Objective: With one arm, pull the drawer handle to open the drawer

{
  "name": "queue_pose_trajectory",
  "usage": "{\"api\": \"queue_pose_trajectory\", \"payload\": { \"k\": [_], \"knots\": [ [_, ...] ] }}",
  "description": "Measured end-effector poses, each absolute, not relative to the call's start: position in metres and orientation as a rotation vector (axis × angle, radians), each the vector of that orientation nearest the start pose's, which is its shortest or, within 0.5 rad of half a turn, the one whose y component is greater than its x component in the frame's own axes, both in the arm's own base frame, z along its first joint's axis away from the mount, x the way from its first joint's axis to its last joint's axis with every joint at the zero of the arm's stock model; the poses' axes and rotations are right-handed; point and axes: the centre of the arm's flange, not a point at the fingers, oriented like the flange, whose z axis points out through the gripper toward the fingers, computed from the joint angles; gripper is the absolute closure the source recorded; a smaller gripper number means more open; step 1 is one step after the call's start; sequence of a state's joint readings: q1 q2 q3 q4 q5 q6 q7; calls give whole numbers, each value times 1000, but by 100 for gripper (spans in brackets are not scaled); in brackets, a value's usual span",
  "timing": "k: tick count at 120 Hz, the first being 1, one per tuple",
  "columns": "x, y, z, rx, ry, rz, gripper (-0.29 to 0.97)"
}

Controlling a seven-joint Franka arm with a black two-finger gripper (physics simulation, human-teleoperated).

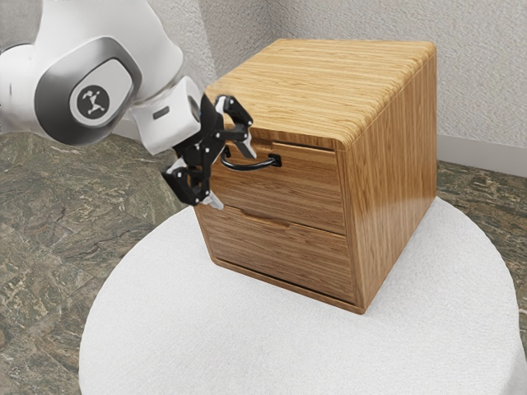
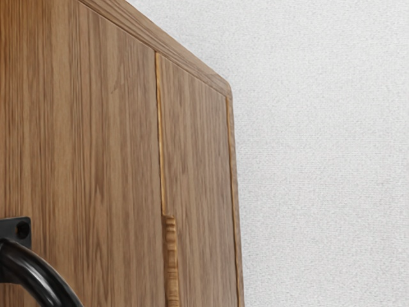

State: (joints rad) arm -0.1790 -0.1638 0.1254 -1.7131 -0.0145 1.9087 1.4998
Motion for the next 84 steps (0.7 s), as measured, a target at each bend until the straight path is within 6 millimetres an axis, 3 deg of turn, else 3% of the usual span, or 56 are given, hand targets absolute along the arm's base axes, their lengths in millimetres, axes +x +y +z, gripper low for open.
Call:
{"api": "queue_pose_trajectory", "payload": {
  "k": [73, 84],
  "knots": [
    [536, -16, 666, -2057, 2020, -440, 0],
    [536, -7, 665, -2072, 2005, -440, 0]
  ]
}}
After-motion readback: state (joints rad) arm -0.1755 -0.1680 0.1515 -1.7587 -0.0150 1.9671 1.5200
